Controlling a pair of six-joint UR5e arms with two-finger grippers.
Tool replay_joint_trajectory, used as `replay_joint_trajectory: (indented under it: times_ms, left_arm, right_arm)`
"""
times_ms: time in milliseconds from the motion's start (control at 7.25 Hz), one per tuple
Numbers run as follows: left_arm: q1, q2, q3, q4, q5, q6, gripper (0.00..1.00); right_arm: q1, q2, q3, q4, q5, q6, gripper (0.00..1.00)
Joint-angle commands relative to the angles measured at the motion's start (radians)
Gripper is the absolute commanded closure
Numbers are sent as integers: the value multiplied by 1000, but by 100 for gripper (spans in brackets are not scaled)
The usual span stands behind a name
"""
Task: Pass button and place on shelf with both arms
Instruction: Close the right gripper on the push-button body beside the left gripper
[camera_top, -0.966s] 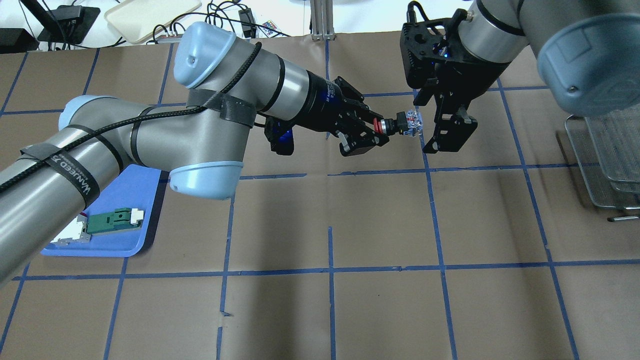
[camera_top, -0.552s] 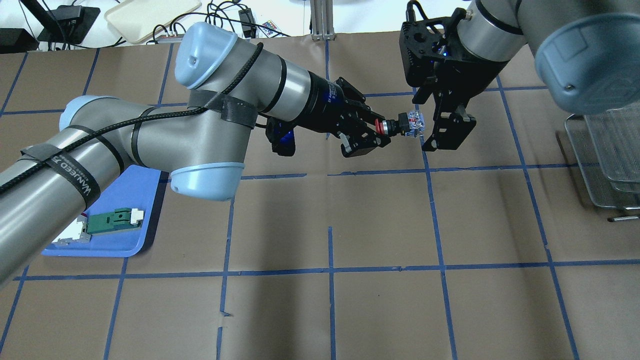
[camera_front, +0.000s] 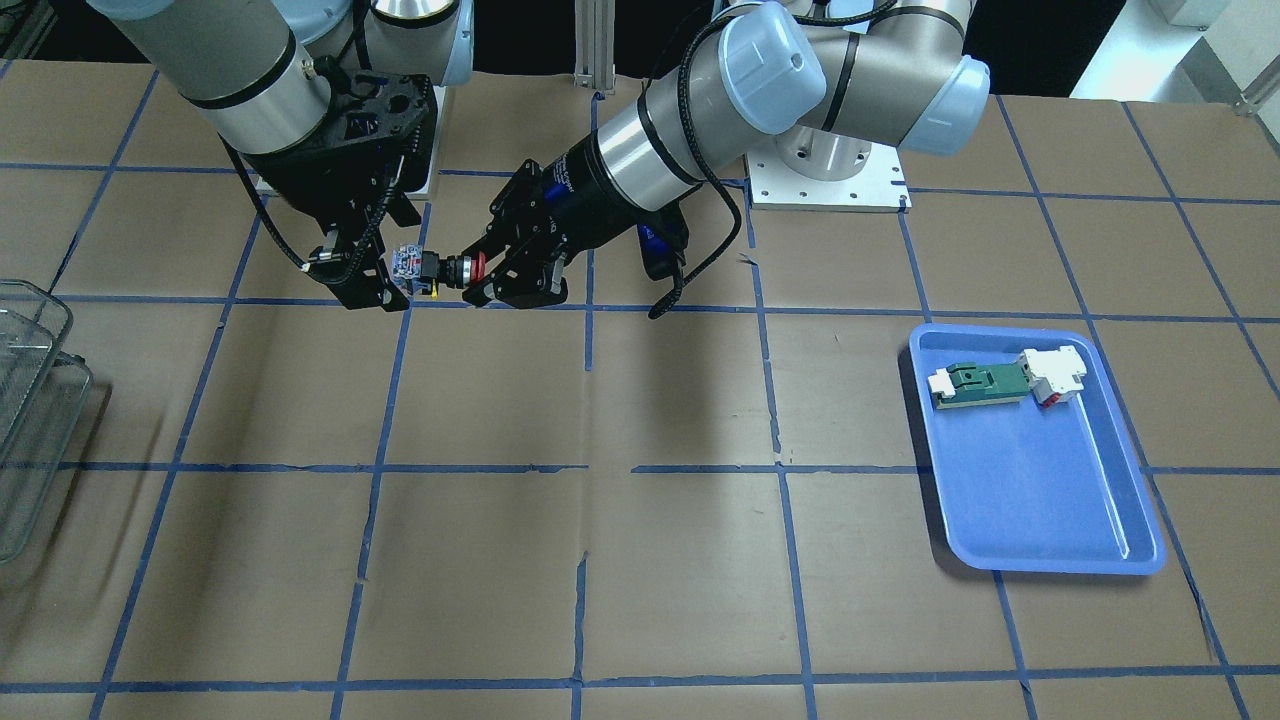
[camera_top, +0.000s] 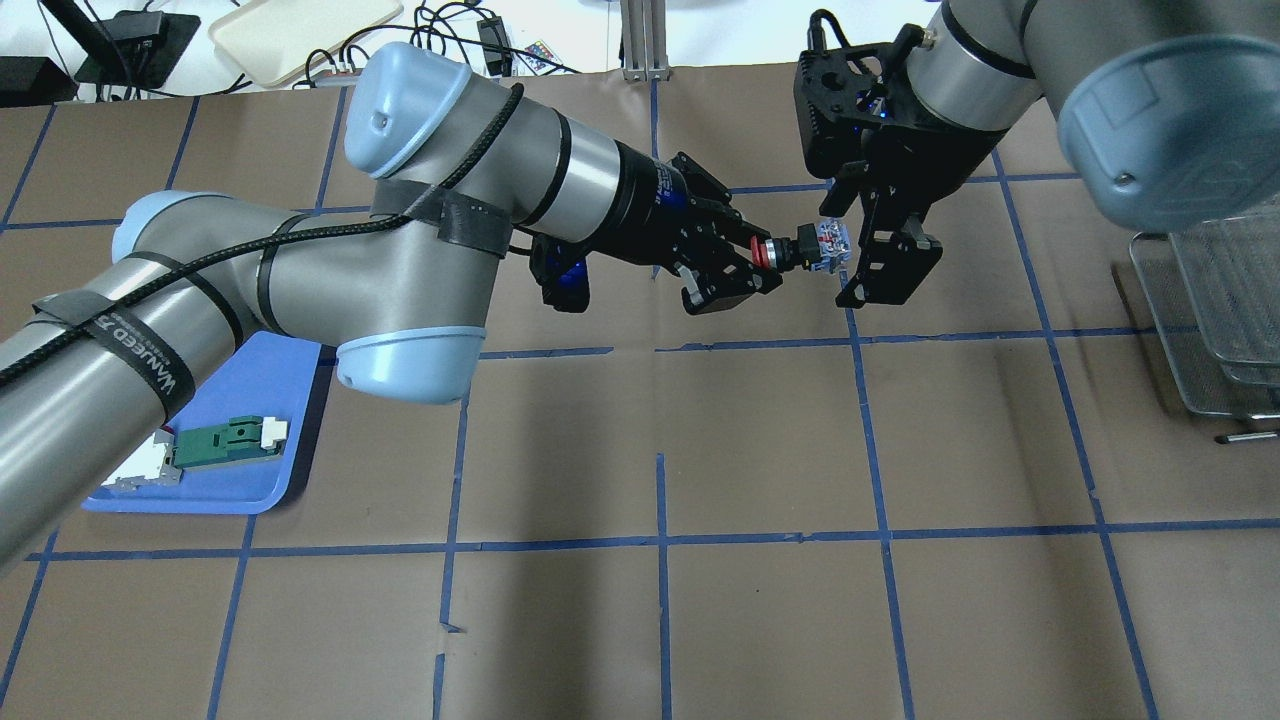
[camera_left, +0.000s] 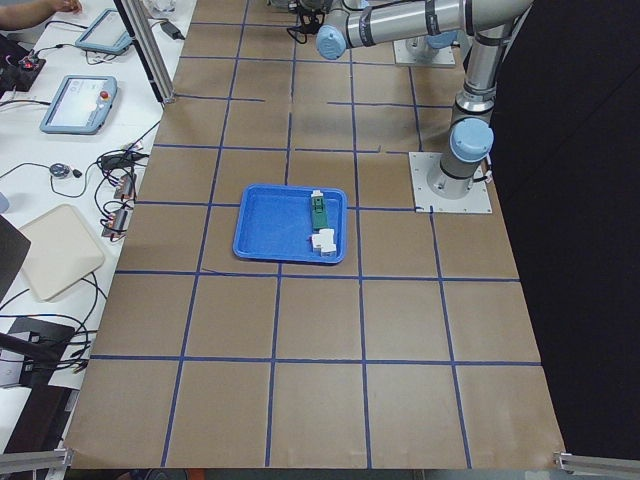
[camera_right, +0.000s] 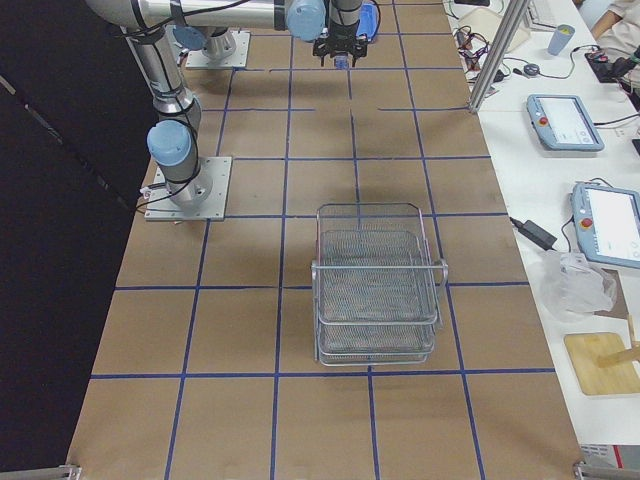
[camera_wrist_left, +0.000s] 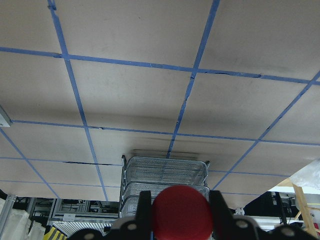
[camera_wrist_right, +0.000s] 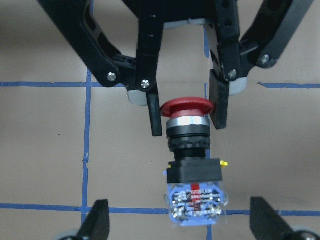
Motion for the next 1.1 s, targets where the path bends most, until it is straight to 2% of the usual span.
replay_joint_trajectory:
  times_ms: [0, 138, 276, 552, 690, 828, 966]
  left_arm:
    - [0, 11, 0, 0, 0, -7, 100]
    - [0, 11, -2, -1, 0, -7, 100]
    - [0, 17, -2, 0, 0, -7, 100]
    - [0, 20, -2, 0, 0, -7, 100]
    - [0, 20, 0, 0, 0, -7, 100]
    - [0, 21, 0, 0, 0, -7, 100]
    - [0, 25, 0, -1, 0, -7, 100]
  right_arm:
    - [1, 2, -6, 0, 7, 1, 14]
    - [1, 2, -6, -2, 29, 1, 18]
    - [1, 2, -7, -25, 30, 2, 36]
    - [1, 2, -7, -28, 27, 1, 78]
    - [1, 2, -9, -31, 25, -1, 94]
    - [1, 0, -10, -31, 25, -8, 100]
    - [1, 0, -11, -31, 27, -13, 100]
